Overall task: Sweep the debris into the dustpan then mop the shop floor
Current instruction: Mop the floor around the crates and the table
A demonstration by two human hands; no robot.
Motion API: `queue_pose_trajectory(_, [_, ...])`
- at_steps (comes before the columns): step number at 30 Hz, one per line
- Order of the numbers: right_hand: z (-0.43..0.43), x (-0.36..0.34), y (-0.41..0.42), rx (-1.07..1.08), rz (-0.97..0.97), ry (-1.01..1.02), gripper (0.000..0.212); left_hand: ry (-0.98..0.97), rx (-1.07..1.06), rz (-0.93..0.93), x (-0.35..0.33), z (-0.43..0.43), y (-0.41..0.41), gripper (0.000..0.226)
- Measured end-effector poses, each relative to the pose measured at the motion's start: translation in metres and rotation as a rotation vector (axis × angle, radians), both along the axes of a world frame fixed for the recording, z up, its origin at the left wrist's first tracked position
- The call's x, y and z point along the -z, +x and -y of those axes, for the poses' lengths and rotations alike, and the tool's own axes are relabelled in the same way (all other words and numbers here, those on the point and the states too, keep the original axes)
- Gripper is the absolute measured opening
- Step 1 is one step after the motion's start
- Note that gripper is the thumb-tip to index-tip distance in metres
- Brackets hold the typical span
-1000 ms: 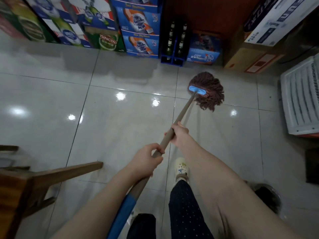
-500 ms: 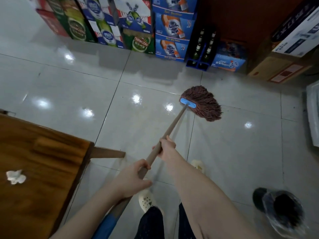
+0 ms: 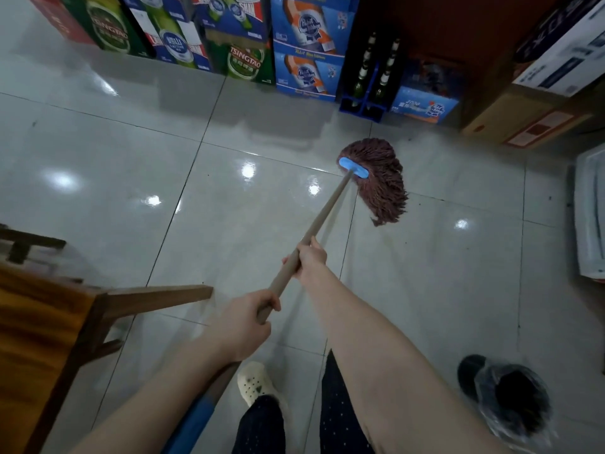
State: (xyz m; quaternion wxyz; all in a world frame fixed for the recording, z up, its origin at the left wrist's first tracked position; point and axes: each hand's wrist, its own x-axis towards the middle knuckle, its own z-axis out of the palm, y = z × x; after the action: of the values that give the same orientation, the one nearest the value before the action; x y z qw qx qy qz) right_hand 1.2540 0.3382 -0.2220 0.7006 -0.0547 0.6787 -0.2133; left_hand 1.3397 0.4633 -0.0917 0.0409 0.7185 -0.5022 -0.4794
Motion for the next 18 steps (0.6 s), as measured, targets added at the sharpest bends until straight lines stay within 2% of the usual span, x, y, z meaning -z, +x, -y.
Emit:
queue_pose_trajectory(11, [0.147,0.033,-0.121,-0.033,-0.043,-0.032,0.059,0.029,-0.051,-0.095,0.034,0.142,-0.119,0.023])
queue_pose_trajectory(18, [0.149,0.03,-0.171,-0.03,-0.089,-0.07,0.055,0.06,-0.071,-0.173,0.031,0.146,-0.176,0.023])
